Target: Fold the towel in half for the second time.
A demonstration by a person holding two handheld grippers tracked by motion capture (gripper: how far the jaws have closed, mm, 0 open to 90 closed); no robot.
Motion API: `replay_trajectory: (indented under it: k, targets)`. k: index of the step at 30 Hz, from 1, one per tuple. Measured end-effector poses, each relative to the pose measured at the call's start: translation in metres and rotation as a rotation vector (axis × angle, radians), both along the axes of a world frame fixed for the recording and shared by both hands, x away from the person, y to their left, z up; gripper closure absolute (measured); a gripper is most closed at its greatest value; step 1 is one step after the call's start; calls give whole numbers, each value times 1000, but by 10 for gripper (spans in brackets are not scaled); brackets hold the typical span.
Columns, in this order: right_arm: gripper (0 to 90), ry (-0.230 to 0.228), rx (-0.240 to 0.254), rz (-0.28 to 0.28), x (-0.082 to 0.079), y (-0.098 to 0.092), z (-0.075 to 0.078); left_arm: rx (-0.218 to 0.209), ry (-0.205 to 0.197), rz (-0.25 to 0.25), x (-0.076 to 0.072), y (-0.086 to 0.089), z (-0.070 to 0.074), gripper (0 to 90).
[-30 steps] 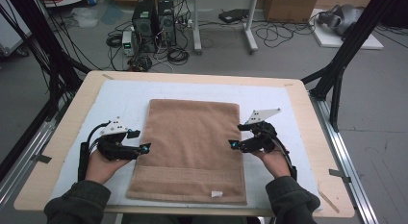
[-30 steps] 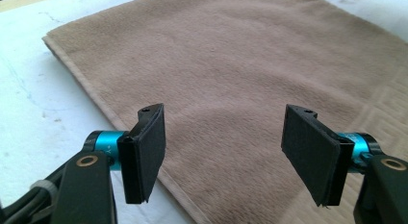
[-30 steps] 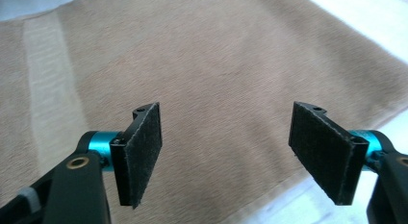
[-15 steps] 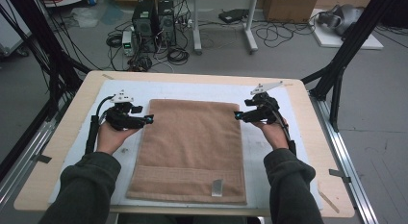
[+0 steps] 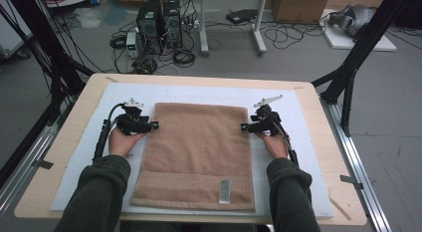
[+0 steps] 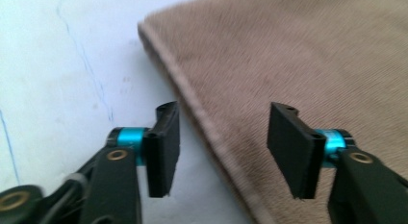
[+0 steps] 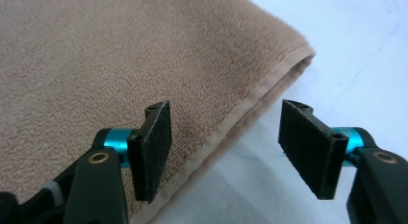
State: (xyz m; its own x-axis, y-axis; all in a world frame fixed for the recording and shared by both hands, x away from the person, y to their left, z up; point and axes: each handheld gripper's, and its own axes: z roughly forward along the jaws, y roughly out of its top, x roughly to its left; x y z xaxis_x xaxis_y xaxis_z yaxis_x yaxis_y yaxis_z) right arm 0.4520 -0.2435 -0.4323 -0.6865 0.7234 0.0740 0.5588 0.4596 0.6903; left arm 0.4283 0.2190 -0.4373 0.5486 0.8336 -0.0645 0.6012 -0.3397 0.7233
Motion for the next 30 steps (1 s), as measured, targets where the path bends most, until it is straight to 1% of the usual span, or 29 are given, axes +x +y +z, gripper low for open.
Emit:
replay_trajectory:
  k: [1,2,4,5,6,7,8,9,10,12,14,15,16,17,19,20,22,25,27,28,30]
  targets:
    - [386,9,-15,-4,1,2,-3,17,3,-10,0,-2,-3,514]
    - [401,21,-16,6,2,2,-6,6,2,-7,0,-2,-3,513]
    - [454,26,5,3,2,3,-8,2,7,-14,0,-4,-3,564]
    - [491,27,10,14,2,3,-8,-8,15,-19,0,-4,-2,620]
    - [550,36,14,17,1,4,-8,-10,23,-15,0,-4,-2,649]
    - [609,39,16,35,0,5,-7,-21,29,-15,-1,-5,-2,673]
    - [676,44,24,52,-1,6,-7,-15,28,-22,-1,-5,-2,700]
    - [707,46,34,61,-2,7,-8,-17,26,-32,-1,-6,-2,720]
    - [746,53,47,66,-2,7,-9,-15,27,-42,-2,-6,-2,758]
    - [793,70,60,74,-2,8,-8,-12,26,-50,-2,-8,-1,800]
    - [809,64,57,84,-3,10,-8,-29,37,-47,-1,-6,-2,810]
    - [814,62,54,88,-3,11,-8,-47,44,-38,-1,-5,-2,813]
    - [817,58,49,89,-3,12,-7,-51,51,-36,0,-3,-2,818]
    - [822,58,42,89,-4,12,-6,-49,53,-34,0,-3,-1,825]
    - [827,47,33,84,-4,12,-2,-47,44,-30,-1,-3,0,835]
    - [829,38,38,78,-5,11,0,-41,39,-30,-1,-3,1,837]
    - [830,24,52,72,-5,8,7,-55,11,-28,-3,-2,7,839]
    - [829,-7,62,82,-8,6,22,-105,-35,-15,-6,1,17,841]
    - [830,-35,51,92,-10,8,33,-102,-55,-21,-9,4,24,840]
    - [830,-59,55,99,-12,11,39,-108,-63,-19,-11,7,28,840]
    - [830,-75,55,117,-14,13,52,-129,-82,-19,-16,13,35,840]
